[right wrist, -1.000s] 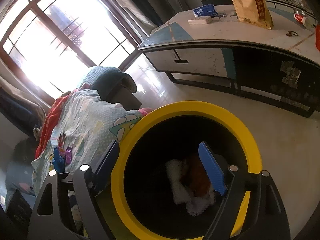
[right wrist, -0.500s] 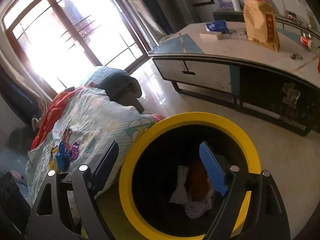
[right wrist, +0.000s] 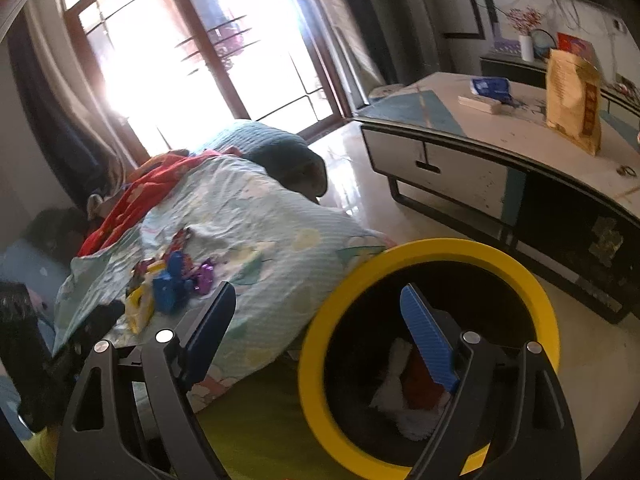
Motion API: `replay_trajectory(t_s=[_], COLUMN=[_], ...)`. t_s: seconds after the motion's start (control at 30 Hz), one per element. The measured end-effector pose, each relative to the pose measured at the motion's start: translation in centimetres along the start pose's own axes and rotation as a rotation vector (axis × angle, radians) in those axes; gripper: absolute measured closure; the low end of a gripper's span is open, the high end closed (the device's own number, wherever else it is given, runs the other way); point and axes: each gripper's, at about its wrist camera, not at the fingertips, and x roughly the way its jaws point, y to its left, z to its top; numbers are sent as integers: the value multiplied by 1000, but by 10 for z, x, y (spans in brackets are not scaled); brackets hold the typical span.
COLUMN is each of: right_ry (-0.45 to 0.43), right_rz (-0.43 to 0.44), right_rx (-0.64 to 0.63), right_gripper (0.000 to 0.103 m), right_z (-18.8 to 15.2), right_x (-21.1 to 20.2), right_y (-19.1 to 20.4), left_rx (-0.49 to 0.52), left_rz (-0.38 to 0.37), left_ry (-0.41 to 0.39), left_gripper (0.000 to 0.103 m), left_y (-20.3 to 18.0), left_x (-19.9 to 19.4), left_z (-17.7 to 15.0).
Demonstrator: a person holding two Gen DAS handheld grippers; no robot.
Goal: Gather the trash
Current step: 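Move both open tools back toward the wrappers on the bed, then grasp the yellow-white tjet bag with the left tool while the right grasps the blue bag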
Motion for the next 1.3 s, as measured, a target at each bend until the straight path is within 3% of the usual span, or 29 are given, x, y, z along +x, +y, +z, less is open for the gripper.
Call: replay_trajectory(t_s=[0.33, 0.87, 1.17, 1.3], right_ry=[9, 80, 129, 137], right_rz=[37, 142, 159, 151], right_rx=[-99, -315, -427, -443], right_gripper=[21, 21, 21, 21], right_z=[-8, -40, -52, -48], right_x=[2, 24, 58, 74], right_y=[44, 139, 188, 195], left_rx=[-87, -189, -227, -276], left_rz=[98, 217, 318, 320], left_ry=[-83, -147, -110, -77], left_gripper=[11, 11, 11, 12], left_y=[45, 102, 140, 161], left_x=[-26, -56, -58, -57], left_z=[18, 32, 38, 34])
